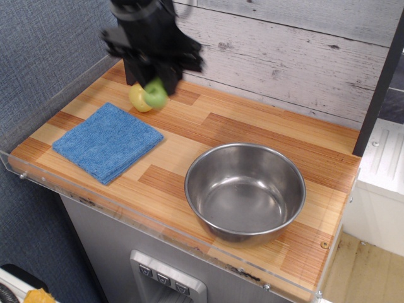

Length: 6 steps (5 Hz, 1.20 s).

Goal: Move the peeler and place it on the blue cloth.

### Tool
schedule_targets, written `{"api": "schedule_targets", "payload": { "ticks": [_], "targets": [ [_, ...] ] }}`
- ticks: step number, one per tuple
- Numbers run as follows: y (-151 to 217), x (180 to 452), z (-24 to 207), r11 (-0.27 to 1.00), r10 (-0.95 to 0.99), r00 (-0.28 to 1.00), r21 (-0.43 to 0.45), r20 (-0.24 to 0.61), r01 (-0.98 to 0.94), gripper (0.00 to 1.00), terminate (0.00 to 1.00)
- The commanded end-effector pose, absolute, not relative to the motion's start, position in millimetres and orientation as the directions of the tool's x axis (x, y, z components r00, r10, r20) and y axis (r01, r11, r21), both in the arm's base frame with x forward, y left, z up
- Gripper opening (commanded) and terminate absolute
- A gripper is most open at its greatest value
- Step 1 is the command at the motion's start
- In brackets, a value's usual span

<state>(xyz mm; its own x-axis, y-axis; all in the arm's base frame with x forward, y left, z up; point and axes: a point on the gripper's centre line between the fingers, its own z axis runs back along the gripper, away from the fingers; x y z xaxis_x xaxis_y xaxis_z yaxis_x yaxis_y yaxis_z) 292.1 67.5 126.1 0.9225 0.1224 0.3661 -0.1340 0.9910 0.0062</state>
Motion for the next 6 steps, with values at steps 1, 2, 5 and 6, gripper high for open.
{"api": "schedule_targets", "payload": {
  "ticks": [1, 2, 5, 6],
  "targets": [
    [143.0, 299.6, 144.6, 0.988, 0.111, 0.958, 0.074, 0.266, -0.136, 0.0, 0.0],
    [162.1, 295.6, 143.8, 0.987, 0.099, 0.966, 0.097, 0.238, -0.125, 0.0, 0.0],
    [176.0, 264.9, 99.0, 0.972, 0.154, 0.977, 0.155, 0.149, -0.177, 0.0, 0.0],
    [179.1, 265.1, 76.8, 0.973, 0.168, 0.982, 0.146, 0.088, -0.179, 0.0, 0.0]
  ]
}}
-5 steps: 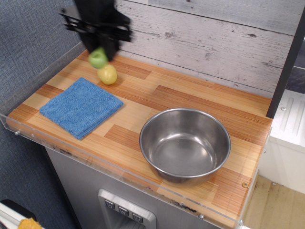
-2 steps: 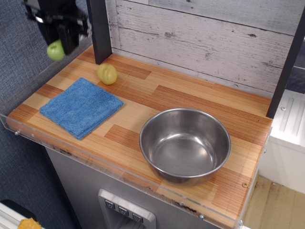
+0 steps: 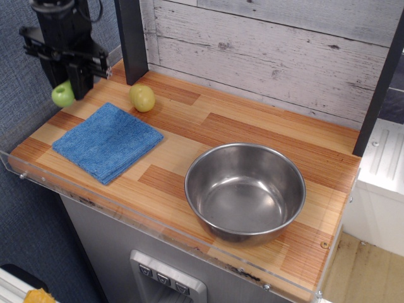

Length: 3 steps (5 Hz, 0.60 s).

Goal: Move the peeler and place it on the blue cloth.

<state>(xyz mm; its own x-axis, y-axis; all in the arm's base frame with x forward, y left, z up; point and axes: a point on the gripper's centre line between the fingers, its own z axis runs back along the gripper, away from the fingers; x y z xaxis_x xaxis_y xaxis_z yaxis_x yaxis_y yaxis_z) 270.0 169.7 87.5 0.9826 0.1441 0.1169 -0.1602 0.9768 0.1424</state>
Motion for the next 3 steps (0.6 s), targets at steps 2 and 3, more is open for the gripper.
{"api": "schedule_targets", "payload": {
  "ticks": [2, 3],
  "targets": [
    [172.6, 264.9, 48.5, 0.981, 0.151, 0.989, 0.121, 0.012, -0.151, 0.0, 0.0],
    [168.8, 266.5, 46.7, 0.983, 0.134, 0.991, 0.125, 0.004, -0.133, 0.0, 0.0]
  ]
}}
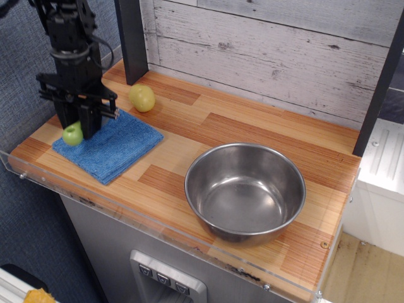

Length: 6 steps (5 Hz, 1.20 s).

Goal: Move the peeler and place it on the blue cloth.

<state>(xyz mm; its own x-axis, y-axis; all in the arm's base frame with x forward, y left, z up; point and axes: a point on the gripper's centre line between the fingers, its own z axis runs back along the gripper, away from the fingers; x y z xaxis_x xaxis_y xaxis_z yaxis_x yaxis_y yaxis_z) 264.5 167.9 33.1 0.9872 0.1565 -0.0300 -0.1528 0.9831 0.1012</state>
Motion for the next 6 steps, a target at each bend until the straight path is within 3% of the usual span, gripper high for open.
{"api": "schedule_targets", "payload": {
  "ticks": [1, 2, 3, 4, 5, 6],
  "targets": [
    [166.5, 267.5, 46.8, 0.986, 0.117, 0.993, 0.116, -0.005, -0.116, 0.0, 0.0],
    [166.0, 267.7, 56.1, 0.988, 0.107, 0.994, 0.108, 0.01, -0.107, 1.0, 0.0],
    [163.8, 270.2, 75.0, 0.989, 0.103, 0.993, 0.103, 0.054, -0.108, 1.0, 0.0],
    [149.8, 271.5, 111.6, 0.991, 0.081, 0.985, 0.089, 0.154, -0.096, 1.0, 0.0],
    [117.6, 271.6, 142.9, 0.995, -0.001, 0.971, 0.102, 0.238, -0.024, 1.0, 0.0],
    [92.7, 271.7, 148.5, 0.997, -0.014, 0.966, 0.078, 0.259, -0.007, 1.0, 0.0]
  ]
}}
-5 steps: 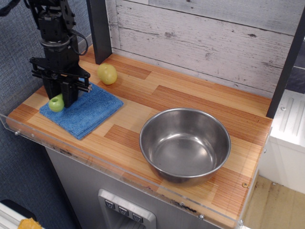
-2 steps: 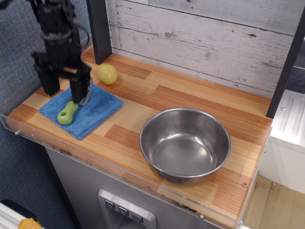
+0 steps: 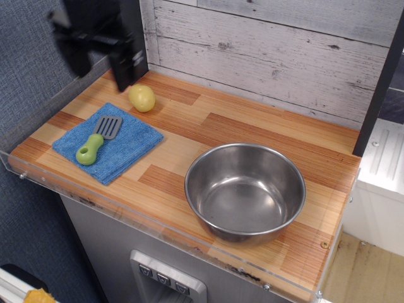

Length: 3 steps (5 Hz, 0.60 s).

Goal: Move the peeler and place it on the blue cloth.

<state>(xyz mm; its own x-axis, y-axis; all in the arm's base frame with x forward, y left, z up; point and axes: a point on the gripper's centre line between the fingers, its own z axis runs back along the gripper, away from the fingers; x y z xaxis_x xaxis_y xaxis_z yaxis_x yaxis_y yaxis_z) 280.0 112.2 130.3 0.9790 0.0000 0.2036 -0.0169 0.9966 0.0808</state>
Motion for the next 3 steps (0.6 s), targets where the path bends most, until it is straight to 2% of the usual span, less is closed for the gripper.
{"api": "schedule_targets", "payload": {
  "ticks": [1, 2, 3],
  "targets": [
    [76.0, 270.1, 136.6, 0.999, -0.021, 0.971, 0.051, 0.239, 0.009, 1.0, 0.0],
    [71.9, 271.4, 127.3, 0.999, -0.032, 0.976, 0.041, 0.215, 0.023, 1.0, 0.0],
    [71.9, 271.4, 127.3, 0.999, -0.032, 0.976, 0.041, 0.215, 0.023, 1.0, 0.0]
  ]
}}
